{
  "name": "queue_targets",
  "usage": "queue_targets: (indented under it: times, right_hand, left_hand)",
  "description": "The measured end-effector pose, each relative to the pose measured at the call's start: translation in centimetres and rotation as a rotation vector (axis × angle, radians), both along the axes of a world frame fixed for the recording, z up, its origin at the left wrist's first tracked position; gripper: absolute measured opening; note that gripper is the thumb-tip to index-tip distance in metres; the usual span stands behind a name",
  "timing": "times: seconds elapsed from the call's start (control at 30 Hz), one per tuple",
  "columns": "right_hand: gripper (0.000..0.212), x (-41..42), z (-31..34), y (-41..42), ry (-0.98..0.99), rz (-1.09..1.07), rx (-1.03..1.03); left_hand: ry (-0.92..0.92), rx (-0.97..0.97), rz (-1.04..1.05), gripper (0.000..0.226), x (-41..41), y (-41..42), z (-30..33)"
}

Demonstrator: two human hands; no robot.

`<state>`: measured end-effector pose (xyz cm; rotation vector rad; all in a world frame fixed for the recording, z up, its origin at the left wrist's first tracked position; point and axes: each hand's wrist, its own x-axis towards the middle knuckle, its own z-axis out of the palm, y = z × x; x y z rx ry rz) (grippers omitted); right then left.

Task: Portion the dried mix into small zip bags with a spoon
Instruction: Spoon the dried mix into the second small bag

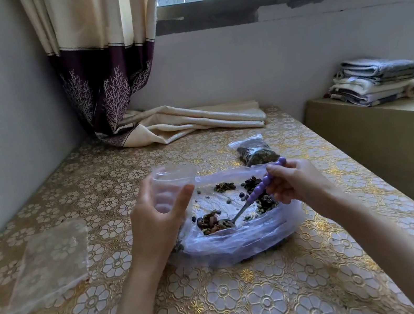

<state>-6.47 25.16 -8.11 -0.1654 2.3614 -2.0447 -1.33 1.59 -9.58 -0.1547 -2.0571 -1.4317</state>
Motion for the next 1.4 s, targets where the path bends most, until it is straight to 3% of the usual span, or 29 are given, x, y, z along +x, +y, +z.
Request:
queue_targets:
  times: [0.43, 0.67, 0.9, 1.17, 1.4]
  right_hand:
    - [0.026, -0.1, -0.1, 0.1, -0.050, -0.121, -0.186]
    - [0.028, -0.4, 1.0, 0.5, 0.038, -0.211, -0.245]
    - [0.029, -0.5, 4.7, 0.2, 0.167, -0.245, -0.346]
    - [0.028, 0.0, 7.0, -2.4, 0.247, -0.144, -0.315]
    - [0.027, 1.4, 6.5, -5.7, 0.403, 0.020, -0.221]
  left_hand:
    - [-0.016, -0.043, -0.023, 0.096, 0.0, 0.1, -0.1]
    - [-0.067, -0.071, -0.036, 0.111, -0.2, -0.1, -0.4]
    - [-0.096, -0.139, -0.041, 0.112, -0.4, -0.2, -0.7]
    - [-0.102, -0.122, -0.058, 0.102, -0.4, -0.1, -0.8]
    - [-0.111, -0.023, -0.095, 0.115, -0.3, -0.2, -0.8]
